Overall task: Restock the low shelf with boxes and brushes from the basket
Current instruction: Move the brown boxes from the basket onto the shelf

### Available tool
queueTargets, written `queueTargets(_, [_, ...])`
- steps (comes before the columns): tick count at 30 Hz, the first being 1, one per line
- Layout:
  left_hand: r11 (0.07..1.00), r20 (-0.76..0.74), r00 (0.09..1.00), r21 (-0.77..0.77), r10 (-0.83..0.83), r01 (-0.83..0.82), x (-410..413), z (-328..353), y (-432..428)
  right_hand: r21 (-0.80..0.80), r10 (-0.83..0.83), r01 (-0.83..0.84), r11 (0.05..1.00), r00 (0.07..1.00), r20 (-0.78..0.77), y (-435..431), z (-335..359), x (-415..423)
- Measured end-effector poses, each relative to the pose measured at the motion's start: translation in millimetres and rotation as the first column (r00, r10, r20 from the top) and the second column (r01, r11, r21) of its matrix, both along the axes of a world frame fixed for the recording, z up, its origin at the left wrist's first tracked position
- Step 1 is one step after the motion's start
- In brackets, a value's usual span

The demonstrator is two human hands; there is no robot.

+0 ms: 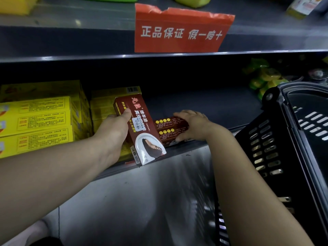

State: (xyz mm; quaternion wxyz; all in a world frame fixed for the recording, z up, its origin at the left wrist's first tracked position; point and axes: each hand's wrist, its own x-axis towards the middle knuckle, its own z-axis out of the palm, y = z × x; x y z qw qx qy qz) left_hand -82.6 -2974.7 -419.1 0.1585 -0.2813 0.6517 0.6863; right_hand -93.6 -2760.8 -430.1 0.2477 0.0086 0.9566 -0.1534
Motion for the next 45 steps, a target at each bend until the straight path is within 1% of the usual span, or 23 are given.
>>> queueTargets(2, [1.000, 0.002, 1.000, 0.013, 0.025, -0.025, 0.2, 2.7, 1.6, -0.235, -0.119, 0.094, 0.967, 0.989, -0.092, -9.2, 6.5, -1.7])
queueTargets(4, [0.995, 0.005, 0.999, 0.090, 0.052, -0.053, 0.4, 5.9, 3.9, -0.476, -0.263, 0.197, 0.857, 0.962, -0.077, -25.7, 18.0, -3.4])
queueTargets(7, [0.961, -0.011, 0.999, 0.273, 0.040, -0.036, 1.9, 13.5, 7.8, -0.626, -0.213, 0.218, 0.749, 0.973, 0.084, -46.7, 28.2, -6.4])
queueTargets(9, [0.944, -0.055, 0.998, 0.327, -0.025, 0.042, 3.5, 15.5, 7.7, -0.705, -0.231, 0.252, 0.663, 0.965, 0.128, -48.2, 32.9, -8.7])
queueTargets(10, [0.953, -0.098, 0.990, 0.274, -0.106, 0.129, 3.8, 14.5, 6.4, -0.736, -0.273, 0.265, 0.623, 0.955, 0.113, -44.5, 36.5, -10.9])
queueTargets(11, [0.957, -0.144, 0.960, 0.128, -0.242, 0.260, 3.9, 12.8, 4.2, -0.742, -0.318, 0.261, 0.618, 0.946, 0.069, -38.7, 40.9, -12.8])
queueTargets(12, [0.913, -0.170, 0.897, -0.069, -0.409, 0.403, 4.1, 10.5, 1.6, -0.712, -0.348, 0.240, 0.660, 0.937, -0.006, -30.6, 44.2, -14.9])
queueTargets(13, [0.818, -0.165, 0.811, -0.263, -0.561, 0.512, 4.2, 6.4, -0.6, -0.645, -0.354, 0.208, 0.735, 0.930, -0.104, -21.7, 46.1, -17.0])
queueTargets(14, [0.702, -0.132, 0.727, -0.423, -0.674, 0.573, 4.0, 2.4, -2.2, -0.542, -0.341, 0.180, 0.821, 0.916, -0.212, -12.2, 45.9, -19.9])
queueTargets(16, [0.464, -0.037, 0.583, -0.646, -0.812, 0.606, 4.6, -3.2, -4.1, -0.248, -0.257, 0.164, 0.955, 0.877, -0.406, 3.8, 41.3, -27.0])
queueTargets(17, [0.350, 0.014, 0.517, -0.720, -0.856, 0.599, 5.2, -4.4, -5.2, -0.091, -0.189, 0.166, 0.982, 0.863, -0.469, 7.6, 38.5, -31.3])
queueTargets(18, [0.250, 0.063, 0.458, -0.768, -0.887, 0.589, 4.6, -6.7, -7.0, 0.035, -0.118, 0.156, 0.987, 0.860, -0.496, 9.1, 35.4, -36.2])
queueTargets(20, [0.090, 0.162, 0.376, -0.816, -0.912, 0.571, 3.7, -9.3, -11.5, 0.188, 0.002, 0.092, 0.978, 0.894, -0.449, 8.4, 28.2, -46.5])
queueTargets(22, [-0.021, 0.250, 0.333, -0.826, -0.909, 0.563, 2.7, -12.2, -15.6, 0.245, 0.087, 0.000, 0.970, 0.934, -0.346, 6.1, 20.8, -54.1])
queueTargets(24, [-0.083, 0.314, 0.318, -0.816, -0.895, 0.571, 2.3, -15.3, -18.2, 0.238, 0.129, -0.070, 0.969, 0.962, -0.243, 3.7, 11.7, -56.1])
queueTargets(27, [-0.079, 0.320, 0.327, -0.811, -0.889, 0.580, 1.0, -20.5, -20.5, 0.118, 0.104, -0.089, 0.989, 0.987, -0.121, -1.9, -5.2, -50.7])
queueTargets(29, [-0.056, 0.300, 0.340, -0.817, -0.891, 0.574, 0.3, -22.7, -21.2, 0.049, 0.079, -0.075, 0.996, 0.993, -0.085, -7.3, -13.8, -46.1])
queueTargets(34, [-0.040, 0.292, 0.357, -0.820, -0.887, 0.571, 0.9, -21.0, -18.2, 0.051, 0.055, -0.052, 0.997, 0.997, -0.057, -13.7, -3.7, -40.4])
queueTargets(36, [0.007, 0.252, 0.361, -0.812, -0.898, 0.584, 0.7, -11.0, -11.1, 0.052, 0.044, -0.041, 0.998, 0.998, -0.051, -6.1, 19.7, -36.9])
queueTargets(38, [0.095, 0.137, 0.343, -0.808, -0.929, 0.581, 2.1, 6.0, 2.5, 0.007, 0.025, -0.024, 1.000, 1.000, -0.013, 7.1, 52.9, -27.6])
queueTargets(40, [0.168, -0.019, 0.267, -0.819, -0.963, 0.549, 7.9, 30.1, 20.4, -0.080, -0.007, 0.004, 0.997, 0.999, -0.033, 22.6, 89.0, -6.0])
queueTargets(42, [0.225, -0.179, 0.138, -0.833, -0.974, 0.506, 17.8, 58.1, 41.4, -0.204, -0.074, 0.040, 0.978, 0.984, -0.162, 40.3, 121.6, 29.1])
queueTargets(45, [0.253, -0.333, -0.093, -0.845, -0.938, 0.471, 37.6, 98.0, 77.3, -0.414, -0.297, 0.127, 0.902, 0.876, -0.380, 67.8, 153.3, 97.8])
